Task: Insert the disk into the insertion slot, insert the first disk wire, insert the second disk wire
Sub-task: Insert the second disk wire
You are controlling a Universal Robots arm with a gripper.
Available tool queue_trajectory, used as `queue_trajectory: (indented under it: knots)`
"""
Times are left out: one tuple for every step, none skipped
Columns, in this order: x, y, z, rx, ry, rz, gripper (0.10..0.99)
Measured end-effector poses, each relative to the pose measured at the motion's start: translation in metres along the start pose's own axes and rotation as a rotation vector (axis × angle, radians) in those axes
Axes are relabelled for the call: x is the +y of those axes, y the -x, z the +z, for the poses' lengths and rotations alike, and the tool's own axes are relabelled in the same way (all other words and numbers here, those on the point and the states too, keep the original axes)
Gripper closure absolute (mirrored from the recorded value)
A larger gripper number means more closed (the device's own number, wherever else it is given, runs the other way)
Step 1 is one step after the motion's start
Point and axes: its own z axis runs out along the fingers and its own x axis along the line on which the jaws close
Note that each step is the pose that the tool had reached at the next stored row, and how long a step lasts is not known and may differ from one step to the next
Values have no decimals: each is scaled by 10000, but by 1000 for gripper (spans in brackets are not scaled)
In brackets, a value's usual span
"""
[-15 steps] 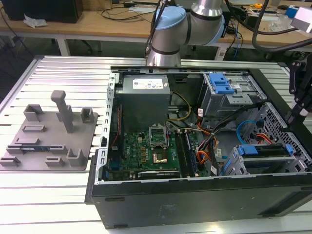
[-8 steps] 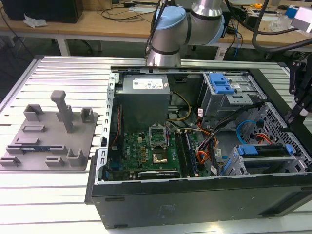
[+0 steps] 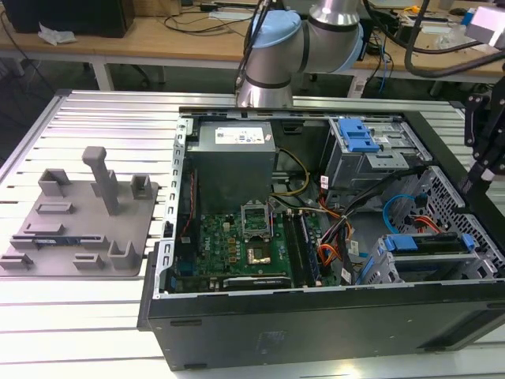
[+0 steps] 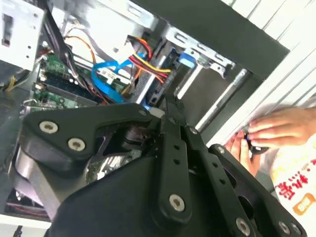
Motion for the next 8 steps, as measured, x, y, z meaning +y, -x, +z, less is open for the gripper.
queue_trajectory:
  knots:
    - [0,36,-4,176,10,10,980]
    - [2,108,-13,545,14,34,980]
    - [20,155,-9,681,-1,47,980]
    - [99,200,11,711,-143,76,980]
    - [136,203,17,711,-272,104,980]
    - [158,204,20,710,-403,132,980]
    - [183,204,23,710,-541,162,980]
    - [203,204,27,708,-660,186,980]
